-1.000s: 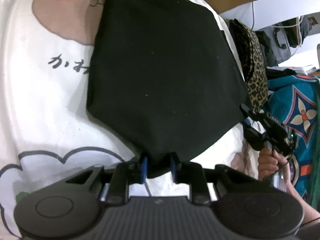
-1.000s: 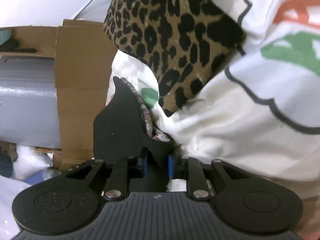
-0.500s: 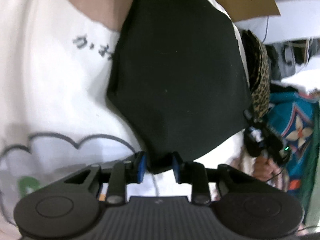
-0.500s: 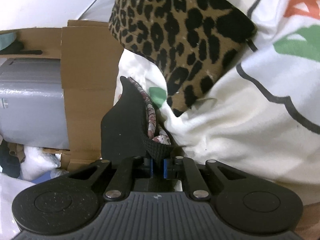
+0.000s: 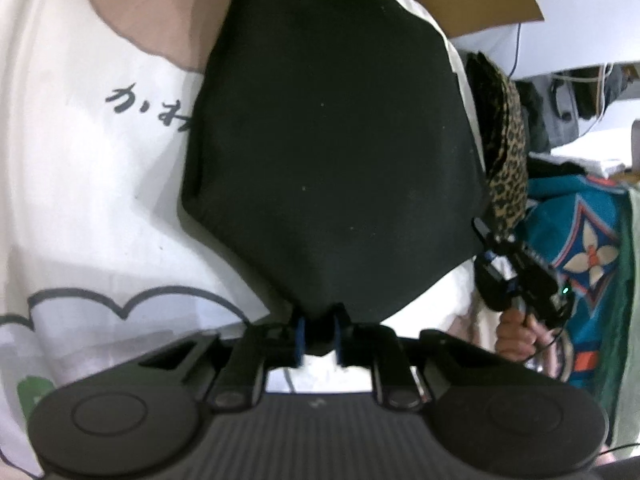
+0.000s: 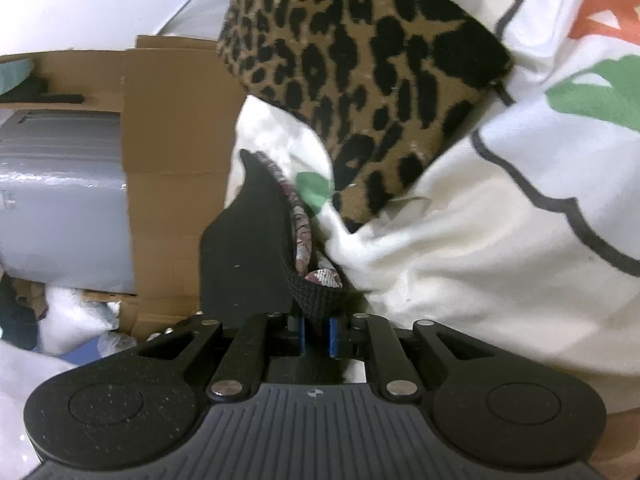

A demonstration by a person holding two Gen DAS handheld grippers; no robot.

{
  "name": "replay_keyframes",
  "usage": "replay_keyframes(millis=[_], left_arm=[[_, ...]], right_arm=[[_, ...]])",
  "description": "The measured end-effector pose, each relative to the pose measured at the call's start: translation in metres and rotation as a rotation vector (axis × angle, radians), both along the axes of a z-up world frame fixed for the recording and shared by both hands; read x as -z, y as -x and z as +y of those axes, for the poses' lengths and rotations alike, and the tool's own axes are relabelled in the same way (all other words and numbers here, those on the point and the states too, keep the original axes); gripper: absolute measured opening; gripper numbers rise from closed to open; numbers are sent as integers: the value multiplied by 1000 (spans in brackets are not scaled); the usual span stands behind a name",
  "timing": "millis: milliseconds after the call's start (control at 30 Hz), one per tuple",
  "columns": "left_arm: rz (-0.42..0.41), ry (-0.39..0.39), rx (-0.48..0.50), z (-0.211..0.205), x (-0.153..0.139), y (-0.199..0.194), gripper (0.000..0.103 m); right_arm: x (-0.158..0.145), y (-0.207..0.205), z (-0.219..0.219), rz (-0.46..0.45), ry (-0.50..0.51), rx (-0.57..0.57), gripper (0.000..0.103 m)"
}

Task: Fold clothes
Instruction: 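Lift the black shorts off the sheet with both grippers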

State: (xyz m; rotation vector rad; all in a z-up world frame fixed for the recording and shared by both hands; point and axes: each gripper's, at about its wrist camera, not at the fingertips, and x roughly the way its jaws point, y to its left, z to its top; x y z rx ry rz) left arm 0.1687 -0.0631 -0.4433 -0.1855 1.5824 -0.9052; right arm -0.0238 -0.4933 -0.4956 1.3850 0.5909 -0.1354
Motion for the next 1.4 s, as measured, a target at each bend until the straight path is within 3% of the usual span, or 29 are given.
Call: replay_keyframes(millis=[167, 267, 367, 933, 1400], left_arm=[[-23, 0, 11, -4, -2, 2, 27], [-15, -8, -2, -6, 1, 3, 12], [8, -42, -32, -8, -1, 3, 8], [-123, -289, 143, -10, -61, -3, 6], [-72, -440, 108, 29, -64, 53, 6]], right_arm=[[0, -1, 0, 9, 13, 3, 12], [1, -1, 1, 8, 18, 16, 12], [-1, -3, 1, 9, 30, 2, 7], [-31, 2, 19, -6, 29, -154, 4], [-61, 18, 51, 15, 107, -352, 4]])
